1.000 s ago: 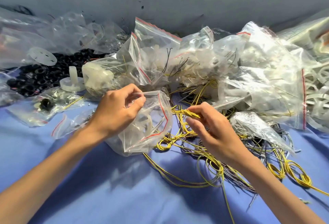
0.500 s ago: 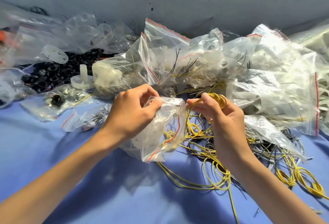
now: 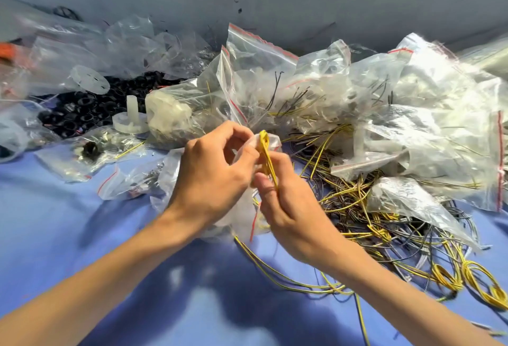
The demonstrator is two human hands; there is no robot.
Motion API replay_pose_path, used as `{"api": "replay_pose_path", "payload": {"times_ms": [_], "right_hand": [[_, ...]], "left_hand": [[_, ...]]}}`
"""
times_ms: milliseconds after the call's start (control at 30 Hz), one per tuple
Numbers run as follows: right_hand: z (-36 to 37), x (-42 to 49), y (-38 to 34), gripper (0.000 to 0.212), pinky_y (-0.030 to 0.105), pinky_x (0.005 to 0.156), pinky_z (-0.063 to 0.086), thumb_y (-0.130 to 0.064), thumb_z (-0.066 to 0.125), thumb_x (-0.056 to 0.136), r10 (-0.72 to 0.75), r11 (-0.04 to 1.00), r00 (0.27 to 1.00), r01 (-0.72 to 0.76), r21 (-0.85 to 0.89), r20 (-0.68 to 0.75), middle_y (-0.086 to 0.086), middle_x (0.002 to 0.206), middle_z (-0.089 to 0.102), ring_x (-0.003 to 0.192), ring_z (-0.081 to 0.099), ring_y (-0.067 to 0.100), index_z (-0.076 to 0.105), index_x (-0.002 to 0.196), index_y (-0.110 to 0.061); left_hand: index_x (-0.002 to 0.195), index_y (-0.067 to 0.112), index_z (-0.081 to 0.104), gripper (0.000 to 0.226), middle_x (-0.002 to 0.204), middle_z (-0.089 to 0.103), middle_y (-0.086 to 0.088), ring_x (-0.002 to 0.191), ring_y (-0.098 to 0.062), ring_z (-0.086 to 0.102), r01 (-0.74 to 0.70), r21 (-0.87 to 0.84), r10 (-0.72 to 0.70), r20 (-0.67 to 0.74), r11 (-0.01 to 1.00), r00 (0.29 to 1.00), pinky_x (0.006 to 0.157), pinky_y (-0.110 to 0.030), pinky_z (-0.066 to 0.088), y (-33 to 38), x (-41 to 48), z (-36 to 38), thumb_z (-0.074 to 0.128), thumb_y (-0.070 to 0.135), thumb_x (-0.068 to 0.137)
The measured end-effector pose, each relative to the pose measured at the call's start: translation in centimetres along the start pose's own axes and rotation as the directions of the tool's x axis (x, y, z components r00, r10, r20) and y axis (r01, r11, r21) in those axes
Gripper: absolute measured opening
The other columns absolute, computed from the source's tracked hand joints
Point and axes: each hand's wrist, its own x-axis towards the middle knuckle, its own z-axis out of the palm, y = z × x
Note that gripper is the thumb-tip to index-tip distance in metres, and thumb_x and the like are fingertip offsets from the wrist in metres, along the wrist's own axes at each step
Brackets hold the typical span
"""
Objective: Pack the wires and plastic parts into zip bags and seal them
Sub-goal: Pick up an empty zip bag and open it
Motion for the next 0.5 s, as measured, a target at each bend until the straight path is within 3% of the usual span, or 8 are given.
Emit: {"api": "replay_pose_path", "payload": {"times_ms": [33, 100, 167, 267, 333, 367, 433, 500], "right_hand": [[0.4, 0.3, -0.1, 0.023, 0.016, 0.058, 0.036, -0.03, 0.031, 0.095, -0.027, 0.995, 0.999, 0.029, -0.094, 0.024, -0.014, 0.075, 0.05, 0.064, 0.052, 0.001, 0.039, 0.113, -0.017], [0.5, 1.0, -0.3, 0.038, 0.038, 0.063, 0.042, -0.034, 0.026, 0.095, -0.056, 0.961, 0.996, 0.073, -0.268, 0.07, 0.006, 0.078, 0.062, 0.071, 0.058, 0.025, 0.035, 0.122, -0.008], [0.0, 1.7, 0.2, 0.036, 0.045, 0.061, 0.042, -0.031, 0.029, 0.099, -0.042, 0.908, 0.991, 0.091, -0.408, 0.126, 0.016, 0.082, 0.064, 0.076, 0.057, 0.042, 0.031, 0.128, -0.009], [-0.8, 2.1, 0.6, 0.021, 0.039, 0.055, 0.033, -0.022, 0.037, 0.097, 0.143, 0.757, 0.943, 0.092, -0.646, 0.302, 0.02, 0.087, 0.058, 0.083, 0.058, 0.042, 0.035, 0.117, -0.015], [-1.2, 2.1, 0.5, 0.022, 0.034, 0.053, 0.026, -0.024, 0.038, 0.097, 0.195, 0.621, 0.914, 0.166, -0.766, 0.356, 0.016, 0.087, 0.054, 0.087, 0.059, 0.04, 0.042, 0.116, -0.013], [-1.3, 2.4, 0.7, 0.026, 0.033, 0.052, 0.027, -0.028, 0.04, 0.098, 0.145, 0.572, 0.927, 0.207, -0.793, 0.346, 0.016, 0.089, 0.053, 0.089, 0.06, 0.039, 0.046, 0.118, -0.013], [-1.8, 3.4, 0.8, 0.032, 0.034, 0.059, 0.038, -0.034, 0.047, 0.096, 0.007, 0.606, 0.965, 0.205, -0.769, 0.262, 0.018, 0.094, 0.057, 0.09, 0.058, 0.039, 0.054, 0.114, -0.009], [-1.8, 4.3, -0.1, 0.028, 0.033, 0.063, 0.04, -0.031, 0.05, 0.095, -0.132, 0.789, 0.965, 0.241, -0.566, 0.227, 0.01, 0.077, 0.057, 0.072, 0.049, 0.026, 0.054, 0.086, -0.005]], "left_hand": [[0.076, 0.023, 0.061, 0.013, 0.062, 0.062, 0.012, 0.058, 0.001, 0.056, -0.065, 0.056, 0.066, -0.013, 0.996, 0.998, 0.058, -0.016, 0.042, 0.3, -0.1, 0.0, 0.056, 0.034, 0.081], [0.079, 0.021, 0.062, 0.012, 0.063, 0.058, 0.012, 0.055, 0.001, 0.05, -0.147, 0.125, 0.149, -0.011, 0.981, 0.989, 0.055, -0.013, 0.037, 0.8, 0.1, -0.1, 0.056, 0.03, 0.083], [0.078, 0.019, 0.063, 0.013, 0.063, 0.058, 0.01, 0.053, -0.001, 0.048, -0.169, 0.145, 0.172, -0.006, 0.975, 0.985, 0.054, -0.014, 0.036, 1.1, 0.8, -0.4, 0.057, 0.029, 0.084], [0.074, 0.021, 0.061, 0.011, 0.059, 0.057, 0.01, 0.051, -0.002, 0.049, -0.17, 0.16, 0.166, 0.035, 0.972, 0.985, 0.052, -0.013, 0.034, 1.5, 2.4, -0.8, 0.057, 0.031, 0.079], [0.073, 0.024, 0.058, 0.012, 0.06, 0.058, 0.009, 0.054, -0.003, 0.052, -0.227, 0.268, 0.175, 0.204, 0.936, 0.963, 0.056, -0.017, 0.037, 2.0, 3.2, -0.7, 0.056, 0.035, 0.077], [0.074, 0.025, 0.057, 0.011, 0.063, 0.06, 0.007, 0.059, -0.007, 0.054, -0.272, 0.334, 0.166, 0.313, 0.903, 0.935, 0.06, -0.022, 0.04, 2.4, 3.6, -0.5, 0.057, 0.035, 0.078], [0.08, 0.026, 0.054, 0.007, 0.074, 0.064, -0.001, 0.073, -0.025, 0.058, -0.354, 0.426, 0.151, 0.439, 0.832, 0.885, 0.068, -0.032, 0.046, 3.3, 4.5, 0.0, 0.057, 0.032, 0.082], [0.082, 0.026, 0.053, 0.011, 0.078, 0.064, -0.005, 0.076, -0.03, 0.056, -0.403, 0.459, 0.187, 0.445, 0.792, 0.876, 0.069, -0.036, 0.047, 4.5, 5.5, 0.1, 0.053, 0.037, 0.08]]}}
